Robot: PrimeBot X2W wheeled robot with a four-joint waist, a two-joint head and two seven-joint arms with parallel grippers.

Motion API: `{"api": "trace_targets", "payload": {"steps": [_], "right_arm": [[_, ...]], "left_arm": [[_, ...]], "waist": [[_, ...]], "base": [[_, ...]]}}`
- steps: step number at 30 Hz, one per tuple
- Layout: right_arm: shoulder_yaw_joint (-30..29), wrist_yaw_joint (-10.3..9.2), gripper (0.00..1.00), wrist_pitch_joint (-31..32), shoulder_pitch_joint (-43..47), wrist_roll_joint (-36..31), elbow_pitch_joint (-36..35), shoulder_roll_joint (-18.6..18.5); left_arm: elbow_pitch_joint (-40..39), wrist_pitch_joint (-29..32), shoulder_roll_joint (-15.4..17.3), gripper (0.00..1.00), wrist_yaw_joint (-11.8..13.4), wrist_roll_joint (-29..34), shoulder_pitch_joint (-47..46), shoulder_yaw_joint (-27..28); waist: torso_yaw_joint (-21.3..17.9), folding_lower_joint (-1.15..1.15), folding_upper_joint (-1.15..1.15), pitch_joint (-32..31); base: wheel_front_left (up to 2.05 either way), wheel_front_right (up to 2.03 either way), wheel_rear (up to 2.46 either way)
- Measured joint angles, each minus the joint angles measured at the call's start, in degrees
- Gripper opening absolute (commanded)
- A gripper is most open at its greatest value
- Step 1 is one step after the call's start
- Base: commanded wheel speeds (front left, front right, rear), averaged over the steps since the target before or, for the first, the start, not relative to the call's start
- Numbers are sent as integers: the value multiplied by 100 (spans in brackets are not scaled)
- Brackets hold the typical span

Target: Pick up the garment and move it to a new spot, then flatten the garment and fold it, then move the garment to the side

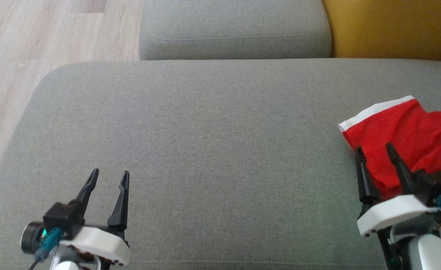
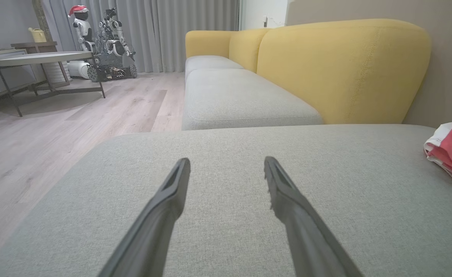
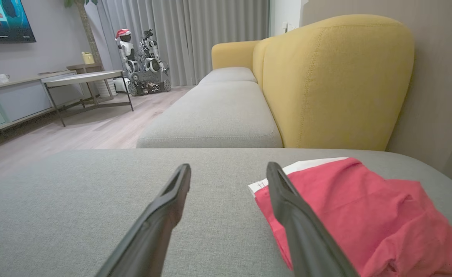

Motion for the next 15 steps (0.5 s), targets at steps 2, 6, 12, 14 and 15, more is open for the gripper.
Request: {"api": "trace_targets", "payload": {"steps": [2,6,12,14,15], "right_arm": [[-25,0,100,45,124,1,-53,1],[-40,0,100,87,151,1,-101,5],[-71,0,100,97,151,2,-140,5],[-76,0,100,101,151,2,-141,5],[-76,0,100,102,151,2,-143,5]], "left_arm": [[7,9,16,100,10,0,3,-7],[14,11,34,100,27,0,4,-11],[20,11,53,100,33,0,3,-21],[20,11,57,100,34,0,3,-29],[20,12,62,100,35,0,3,-32]], "waist": [[1,0,0,-24],[-12,0,0,-33],[-27,0,0,-24],[-34,0,0,-17],[-36,0,0,-13]], "base": [[0,0,0],[0,0,0],[0,0,0],[0,0,0],[0,0,0]]}}
